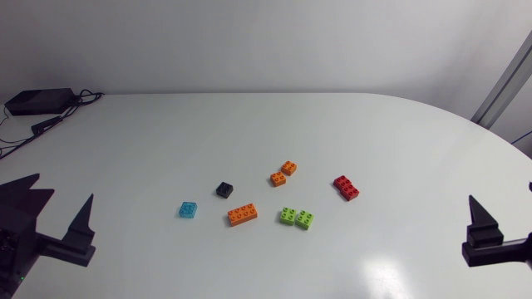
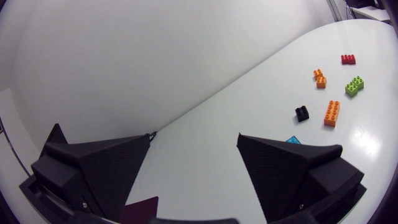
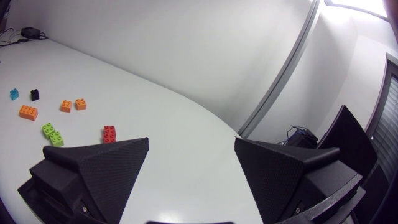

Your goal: Separate the duplo bricks

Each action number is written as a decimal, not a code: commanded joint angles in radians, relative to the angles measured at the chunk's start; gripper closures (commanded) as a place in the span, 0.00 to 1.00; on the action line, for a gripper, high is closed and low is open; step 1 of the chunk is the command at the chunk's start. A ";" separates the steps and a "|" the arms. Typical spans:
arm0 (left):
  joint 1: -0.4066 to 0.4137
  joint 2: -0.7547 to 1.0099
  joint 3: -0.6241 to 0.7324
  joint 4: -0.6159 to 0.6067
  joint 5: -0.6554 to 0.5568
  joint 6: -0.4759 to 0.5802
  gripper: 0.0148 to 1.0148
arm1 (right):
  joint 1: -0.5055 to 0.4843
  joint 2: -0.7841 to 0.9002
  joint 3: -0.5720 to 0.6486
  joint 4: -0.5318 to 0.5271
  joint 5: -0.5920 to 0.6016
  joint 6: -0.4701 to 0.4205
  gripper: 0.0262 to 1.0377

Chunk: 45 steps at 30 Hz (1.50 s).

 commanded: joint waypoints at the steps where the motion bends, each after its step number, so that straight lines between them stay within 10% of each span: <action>1: -0.011 -0.021 -0.054 0.033 0.000 0.019 0.03 | 0.044 -0.009 -0.030 0.023 -0.005 0.012 0.04; 45: -0.023 -0.015 -0.158 0.157 -0.001 0.045 0.03 | 0.153 -0.009 -0.316 0.463 0.012 -0.160 0.04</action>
